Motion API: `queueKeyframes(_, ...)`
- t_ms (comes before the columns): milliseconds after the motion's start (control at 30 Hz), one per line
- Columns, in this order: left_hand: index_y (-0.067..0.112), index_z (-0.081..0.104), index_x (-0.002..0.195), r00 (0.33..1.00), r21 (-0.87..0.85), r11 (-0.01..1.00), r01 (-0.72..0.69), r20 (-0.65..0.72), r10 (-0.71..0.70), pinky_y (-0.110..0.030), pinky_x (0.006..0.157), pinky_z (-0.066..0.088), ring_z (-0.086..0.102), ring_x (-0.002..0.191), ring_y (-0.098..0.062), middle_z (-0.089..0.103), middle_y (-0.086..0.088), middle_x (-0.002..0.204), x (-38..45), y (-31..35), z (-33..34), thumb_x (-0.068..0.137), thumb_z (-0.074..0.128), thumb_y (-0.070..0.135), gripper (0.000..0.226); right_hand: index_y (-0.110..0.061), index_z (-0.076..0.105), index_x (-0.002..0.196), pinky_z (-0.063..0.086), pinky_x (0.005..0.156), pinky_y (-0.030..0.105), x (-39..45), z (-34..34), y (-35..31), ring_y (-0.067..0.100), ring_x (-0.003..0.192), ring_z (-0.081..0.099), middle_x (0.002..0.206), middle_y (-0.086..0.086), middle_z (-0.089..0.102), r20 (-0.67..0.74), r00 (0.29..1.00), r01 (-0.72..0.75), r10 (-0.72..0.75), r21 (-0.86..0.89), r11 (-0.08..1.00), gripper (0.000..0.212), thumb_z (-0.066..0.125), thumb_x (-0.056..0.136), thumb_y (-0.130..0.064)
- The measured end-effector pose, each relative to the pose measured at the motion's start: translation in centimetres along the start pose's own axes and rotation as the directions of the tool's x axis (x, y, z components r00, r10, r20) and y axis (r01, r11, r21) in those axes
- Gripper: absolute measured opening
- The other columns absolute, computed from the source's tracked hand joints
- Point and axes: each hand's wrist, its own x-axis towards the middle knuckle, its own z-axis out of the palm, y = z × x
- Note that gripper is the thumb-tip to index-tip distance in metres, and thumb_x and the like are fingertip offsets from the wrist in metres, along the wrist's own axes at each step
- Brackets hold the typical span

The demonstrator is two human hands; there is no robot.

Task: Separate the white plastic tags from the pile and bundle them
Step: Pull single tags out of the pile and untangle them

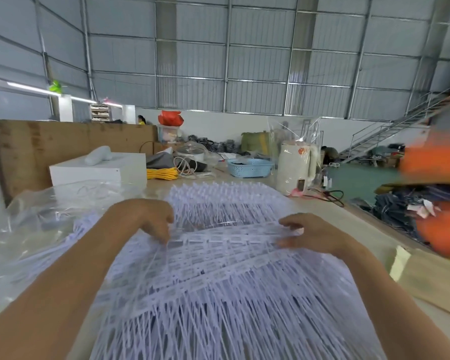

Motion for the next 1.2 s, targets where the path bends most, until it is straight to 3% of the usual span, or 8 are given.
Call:
queueKeyframes(133,0.013,0.043,0.136,0.994,0.106,0.992,0.076,-0.082,-0.067,-0.038,0.098,0.044,0.051,0.117,-0.023,0.048,-0.003,0.135,0.2,2.8,-1.7,0.082,0.071,0.021,0.061,-0.005,0.067,0.112,0.041,0.085,0.018,0.1,0.6,0.8,0.018,0.102,0.059,0.112,0.01,0.065,-0.099,0.995,0.021,-0.018,0.035,0.999,0.044,0.079,0.074,-0.024)
queueKeyframes(267,0.015,0.053,0.1,0.981,0.243,0.968,0.057,-0.195,-0.009,-0.04,0.085,0.042,0.055,0.096,-0.023,0.051,0.001,0.085,0.0,7.4,-2.1,0.089,0.062,0.019,0.015,-0.005,0.069,0.101,0.044,0.08,0.026,0.5,1.0,1.0,0.022,0.092,0.061,0.099,0.012,0.067,-0.147,0.989,0.032,-0.02,0.078,0.996,0.035,0.08,0.073,-0.022)
queueKeyframes(367,0.019,0.054,0.098,0.932,0.037,0.972,-0.231,-0.278,0.232,-0.052,0.106,0.03,0.051,0.114,-0.028,0.053,-0.002,0.102,1.1,11.0,-0.8,0.094,0.053,0.021,0.005,-0.011,0.068,0.094,0.04,0.068,0.022,0.8,1.4,1.1,0.016,0.079,0.055,0.087,0.005,0.061,-0.176,0.984,0.049,-0.035,0.076,0.996,0.026,0.08,0.074,-0.022)
queueKeyframes(500,0.02,0.057,0.119,0.875,-0.277,0.837,-0.473,-0.262,0.407,-0.041,0.099,0.041,0.053,0.111,-0.024,0.057,-0.004,0.12,2.8,15.4,2.1,0.094,0.053,0.04,0.032,-0.016,0.069,0.087,0.034,0.056,0.015,1.2,1.4,1.0,0.01,0.066,0.05,0.072,-0.008,0.054,-0.253,0.965,0.088,-0.07,0.059,0.994,0.017,0.079,0.072,-0.014)
queueKeyframes(733,0.021,0.064,0.101,0.811,-0.33,0.792,-0.514,-0.488,0.323,-0.044,0.099,0.034,0.056,0.099,-0.022,0.064,0.002,0.1,5.0,16.0,4.7,0.087,0.061,0.048,0.03,-0.011,0.073,0.086,0.04,0.055,0.013,0.8,-0.8,1.5,0.006,0.061,0.054,0.071,-0.002,0.064,-0.033,0.996,0.088,-0.082,0.306,0.948,0.004,0.07,0.083,-0.012)
queueKeyframes(900,0.027,0.057,0.099,0.722,-0.32,0.789,-0.525,-0.659,0.214,-0.029,0.062,0.034,0.054,0.08,-0.017,0.059,0.006,0.087,4.9,15.9,4.9,0.091,0.055,0.047,0.022,-0.01,0.066,0.076,0.035,0.056,0.021,1.0,-1.7,1.7,0.01,0.058,0.046,0.065,0.001,0.055,-0.063,0.996,0.076,-0.058,0.353,0.932,0.013,0.064,0.088,-0.014)
queueKeyframes(1067,0.03,0.053,0.093,0.723,-0.304,0.813,-0.496,-0.664,0.193,-0.027,0.055,0.031,0.05,0.077,-0.014,0.059,0.007,0.09,4.8,15.7,5.0,0.09,0.054,0.046,0.016,-0.011,0.063,0.069,0.032,0.044,0.021,1.1,-0.9,1.7,0.015,0.047,0.043,0.053,0.006,0.053,-0.027,0.999,0.035,-0.025,0.511,0.859,0.023,0.059,0.091,-0.009)
queueKeyframes(1200,0.023,0.06,0.106,0.769,-0.362,0.803,-0.473,-0.615,0.175,-0.027,0.067,0.038,0.056,0.089,-0.019,0.062,0.004,0.1,4.7,15.4,5.1,0.093,0.051,0.042,0.024,-0.011,0.063,0.068,0.029,0.043,0.022,1.4,-0.2,1.3,0.016,0.045,0.041,0.051,0.006,0.054,0.007,1.0,0.016,-0.024,0.547,0.837,0.025,0.057,0.091,-0.007)
